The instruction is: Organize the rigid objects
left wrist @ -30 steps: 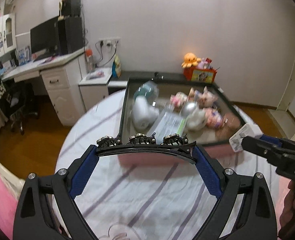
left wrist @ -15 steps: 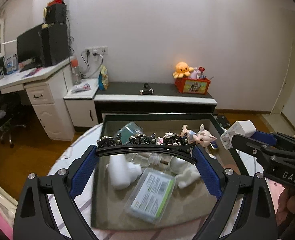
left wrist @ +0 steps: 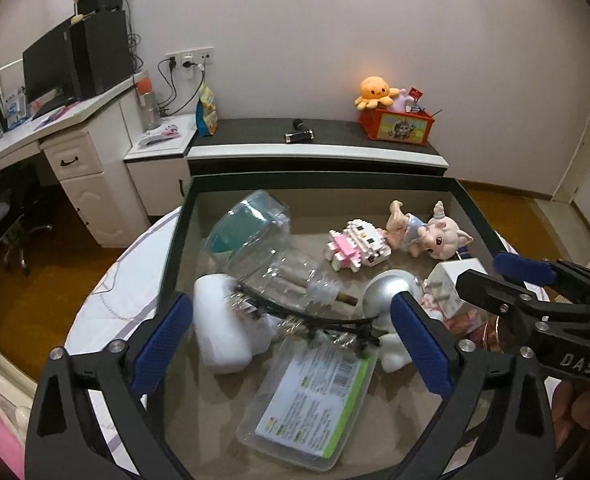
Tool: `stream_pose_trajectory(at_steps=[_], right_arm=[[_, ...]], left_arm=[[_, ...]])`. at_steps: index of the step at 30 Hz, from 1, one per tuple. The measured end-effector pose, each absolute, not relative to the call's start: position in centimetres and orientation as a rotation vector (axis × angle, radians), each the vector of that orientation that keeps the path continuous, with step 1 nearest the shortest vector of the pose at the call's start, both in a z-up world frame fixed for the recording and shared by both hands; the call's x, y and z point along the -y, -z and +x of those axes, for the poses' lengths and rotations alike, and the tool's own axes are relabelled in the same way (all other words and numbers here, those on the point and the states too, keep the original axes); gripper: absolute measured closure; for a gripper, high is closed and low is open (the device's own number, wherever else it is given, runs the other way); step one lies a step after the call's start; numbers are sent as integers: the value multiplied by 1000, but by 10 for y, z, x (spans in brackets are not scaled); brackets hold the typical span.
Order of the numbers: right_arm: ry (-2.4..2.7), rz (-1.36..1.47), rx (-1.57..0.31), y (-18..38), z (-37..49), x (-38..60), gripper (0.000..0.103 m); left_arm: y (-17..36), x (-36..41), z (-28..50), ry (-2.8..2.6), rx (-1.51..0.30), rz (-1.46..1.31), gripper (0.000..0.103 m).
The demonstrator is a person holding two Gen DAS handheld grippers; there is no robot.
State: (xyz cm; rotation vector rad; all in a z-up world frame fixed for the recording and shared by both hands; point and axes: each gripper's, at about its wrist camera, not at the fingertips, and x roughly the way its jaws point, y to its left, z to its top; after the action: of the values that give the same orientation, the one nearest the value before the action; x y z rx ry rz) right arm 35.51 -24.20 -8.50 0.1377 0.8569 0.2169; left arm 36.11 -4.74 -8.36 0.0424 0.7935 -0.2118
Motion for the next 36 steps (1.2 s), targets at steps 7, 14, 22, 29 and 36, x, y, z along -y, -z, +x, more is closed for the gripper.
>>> stream_pose_trajectory(at_steps=[7,14,22,29,36], right_arm=[[-169,178,-832,77,339,249,0],[-132,178,-739,48,296,243,0],[-114,138,-596,-5,216,227,0],[-94,105,-488,-39,150,218,0],[-65,86,-412,-59,104,212,0]], left_arm=[[59,23,324,152,-701,17,0],[31,10,273,103,-612,16,0],[-4,7,204,94,-514,15,0],[-25,2,146,81,-446,-20,0],[-36,3,101,66,-398,-4,0]])
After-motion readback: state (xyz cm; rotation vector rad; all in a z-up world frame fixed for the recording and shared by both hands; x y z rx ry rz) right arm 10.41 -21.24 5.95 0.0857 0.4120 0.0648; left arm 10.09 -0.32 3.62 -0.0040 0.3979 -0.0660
